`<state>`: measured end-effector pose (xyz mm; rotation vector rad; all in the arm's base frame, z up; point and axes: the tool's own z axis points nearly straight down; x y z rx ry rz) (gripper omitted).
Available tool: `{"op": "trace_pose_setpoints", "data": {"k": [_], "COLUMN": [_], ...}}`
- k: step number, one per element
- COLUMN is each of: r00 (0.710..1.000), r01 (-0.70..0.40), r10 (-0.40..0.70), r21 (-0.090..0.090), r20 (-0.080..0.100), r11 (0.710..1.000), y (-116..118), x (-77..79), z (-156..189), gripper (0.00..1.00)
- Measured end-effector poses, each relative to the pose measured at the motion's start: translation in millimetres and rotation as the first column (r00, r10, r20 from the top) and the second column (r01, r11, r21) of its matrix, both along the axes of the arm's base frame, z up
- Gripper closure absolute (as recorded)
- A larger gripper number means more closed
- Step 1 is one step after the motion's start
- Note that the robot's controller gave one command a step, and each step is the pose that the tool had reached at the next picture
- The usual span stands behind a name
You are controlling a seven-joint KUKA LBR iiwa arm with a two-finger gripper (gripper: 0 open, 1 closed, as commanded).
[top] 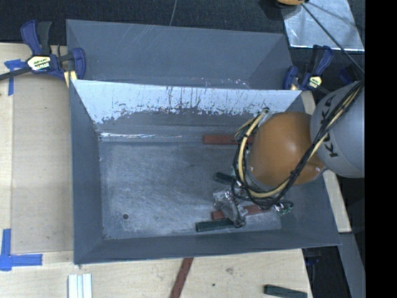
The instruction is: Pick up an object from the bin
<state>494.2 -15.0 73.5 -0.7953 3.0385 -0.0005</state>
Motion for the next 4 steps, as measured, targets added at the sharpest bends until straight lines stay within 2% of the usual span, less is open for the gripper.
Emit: {"op": "trace_pose_setpoints", "data": {"k": [1,2,3,4], "r00": [1.0,1.0,1.0,1.0], "r01": [0.0,-0.011,-0.026,-0.025], "r10": [0.0,0.011,0.026,0.025], "r21": [0.0,0.001,0.001,0.001], "r20": [0.0,-0.007,0.001,0.001], "r11": [1.0,1.0,1.0,1.0], "y": [0,6,-1,-1], "x": [0.0,-5.5,-4.5,-4.4], "z": [0,44,69,69], "gripper": [1.0,1.0,0.0,0.0]}}
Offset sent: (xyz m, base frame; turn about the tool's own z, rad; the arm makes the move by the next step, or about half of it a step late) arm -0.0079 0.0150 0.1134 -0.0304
